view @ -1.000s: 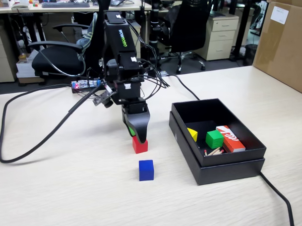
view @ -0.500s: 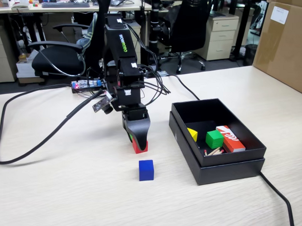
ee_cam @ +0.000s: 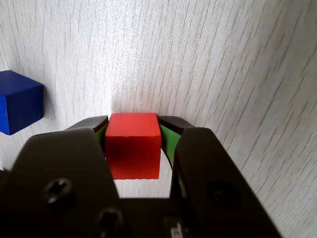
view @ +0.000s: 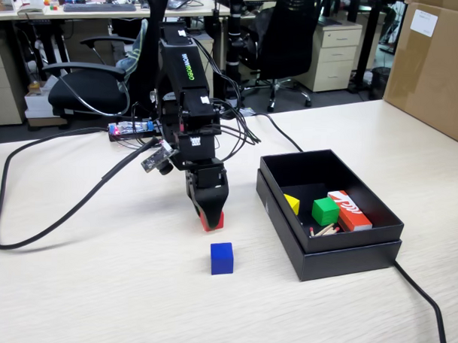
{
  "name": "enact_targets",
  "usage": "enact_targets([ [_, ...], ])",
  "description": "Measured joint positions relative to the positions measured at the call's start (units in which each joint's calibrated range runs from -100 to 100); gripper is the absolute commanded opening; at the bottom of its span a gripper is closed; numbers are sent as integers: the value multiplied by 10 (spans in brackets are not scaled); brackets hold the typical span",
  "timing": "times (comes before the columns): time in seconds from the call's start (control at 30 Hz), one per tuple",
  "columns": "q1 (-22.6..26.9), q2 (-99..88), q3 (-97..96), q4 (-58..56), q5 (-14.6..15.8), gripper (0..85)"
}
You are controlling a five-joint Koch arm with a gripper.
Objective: Put the red cube on top of the blue cube
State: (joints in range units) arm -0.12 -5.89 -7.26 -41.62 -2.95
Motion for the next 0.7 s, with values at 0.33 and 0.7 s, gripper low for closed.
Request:
enact_targets([
  [0.33,0,-40,2,-47,10,9],
  [0.7,-3,-57,226,-79,54,9],
])
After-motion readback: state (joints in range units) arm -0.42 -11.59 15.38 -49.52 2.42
